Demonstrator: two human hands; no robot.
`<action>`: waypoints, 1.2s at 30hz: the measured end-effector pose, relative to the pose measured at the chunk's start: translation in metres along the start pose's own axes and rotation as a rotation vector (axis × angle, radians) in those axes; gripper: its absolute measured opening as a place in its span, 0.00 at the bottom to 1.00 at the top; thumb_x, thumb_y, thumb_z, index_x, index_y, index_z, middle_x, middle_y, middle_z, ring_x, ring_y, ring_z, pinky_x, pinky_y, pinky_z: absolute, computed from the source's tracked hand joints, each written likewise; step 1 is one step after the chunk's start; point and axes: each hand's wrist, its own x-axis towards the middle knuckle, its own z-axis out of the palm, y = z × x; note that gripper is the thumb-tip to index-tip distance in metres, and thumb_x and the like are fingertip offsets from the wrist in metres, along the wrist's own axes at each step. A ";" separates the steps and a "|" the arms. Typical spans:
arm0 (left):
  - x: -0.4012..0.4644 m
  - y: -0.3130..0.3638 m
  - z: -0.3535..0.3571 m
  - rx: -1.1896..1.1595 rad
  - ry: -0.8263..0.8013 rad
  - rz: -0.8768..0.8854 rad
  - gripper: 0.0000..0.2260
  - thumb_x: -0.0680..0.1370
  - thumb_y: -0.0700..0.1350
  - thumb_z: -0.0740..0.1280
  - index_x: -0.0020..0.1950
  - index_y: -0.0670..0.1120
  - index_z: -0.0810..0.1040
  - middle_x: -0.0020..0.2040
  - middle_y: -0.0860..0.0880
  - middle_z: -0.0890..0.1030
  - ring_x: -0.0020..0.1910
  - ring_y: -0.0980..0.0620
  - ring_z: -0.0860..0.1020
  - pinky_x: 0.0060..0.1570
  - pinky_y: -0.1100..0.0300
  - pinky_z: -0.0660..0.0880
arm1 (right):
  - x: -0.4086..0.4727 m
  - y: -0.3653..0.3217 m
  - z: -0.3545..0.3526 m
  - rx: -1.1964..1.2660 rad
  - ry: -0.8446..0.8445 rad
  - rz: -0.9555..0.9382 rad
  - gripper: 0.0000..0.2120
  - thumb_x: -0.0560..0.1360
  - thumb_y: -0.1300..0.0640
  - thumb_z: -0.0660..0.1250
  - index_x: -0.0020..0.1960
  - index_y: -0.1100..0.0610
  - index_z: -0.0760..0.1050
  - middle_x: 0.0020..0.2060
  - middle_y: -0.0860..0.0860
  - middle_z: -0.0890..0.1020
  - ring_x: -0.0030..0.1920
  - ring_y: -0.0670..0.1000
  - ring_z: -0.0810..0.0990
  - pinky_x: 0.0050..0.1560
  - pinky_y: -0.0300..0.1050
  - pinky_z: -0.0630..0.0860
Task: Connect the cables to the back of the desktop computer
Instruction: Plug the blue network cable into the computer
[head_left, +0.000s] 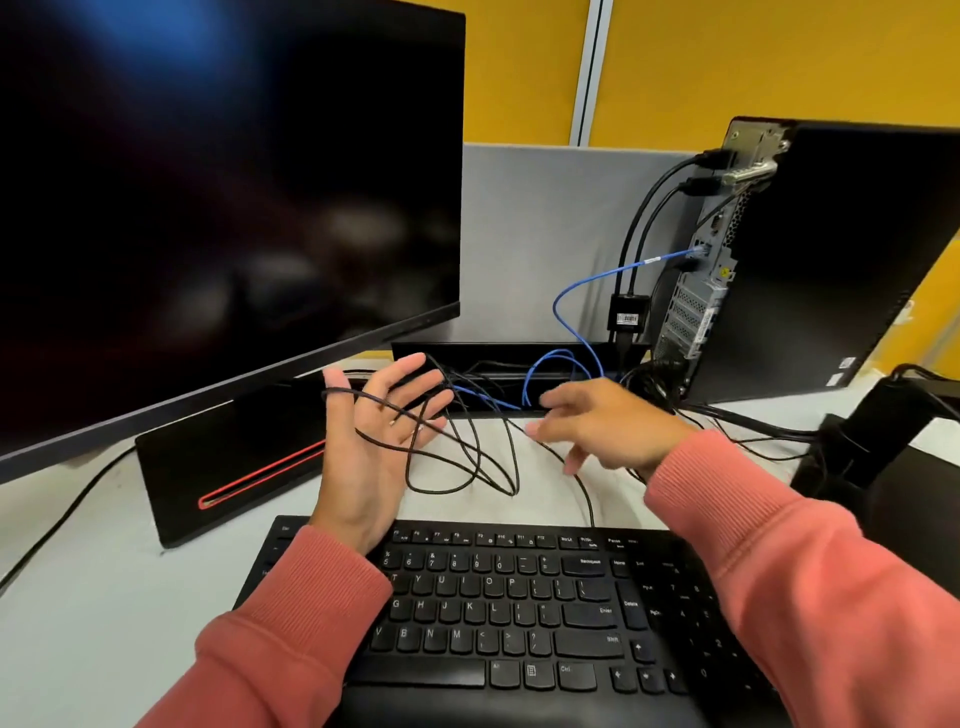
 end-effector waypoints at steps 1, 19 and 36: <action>0.000 0.000 -0.001 -0.004 -0.028 0.002 0.42 0.73 0.75 0.51 0.72 0.45 0.76 0.68 0.42 0.81 0.69 0.43 0.79 0.70 0.46 0.71 | 0.003 -0.002 0.004 -0.104 -0.052 -0.004 0.17 0.76 0.45 0.73 0.60 0.52 0.77 0.53 0.48 0.83 0.32 0.45 0.84 0.32 0.38 0.66; 0.010 -0.019 -0.009 0.758 0.170 0.094 0.45 0.73 0.49 0.79 0.81 0.60 0.54 0.73 0.51 0.63 0.67 0.51 0.72 0.70 0.50 0.71 | -0.002 -0.065 -0.067 0.316 0.462 -0.302 0.11 0.82 0.65 0.59 0.61 0.55 0.73 0.36 0.57 0.81 0.19 0.46 0.67 0.21 0.35 0.63; 0.051 0.026 0.070 1.107 -0.345 0.465 0.10 0.85 0.48 0.63 0.43 0.53 0.75 0.39 0.56 0.78 0.41 0.59 0.76 0.44 0.54 0.71 | -0.037 -0.047 -0.029 0.058 0.292 -0.587 0.18 0.81 0.64 0.64 0.68 0.50 0.73 0.39 0.52 0.86 0.43 0.49 0.85 0.49 0.39 0.79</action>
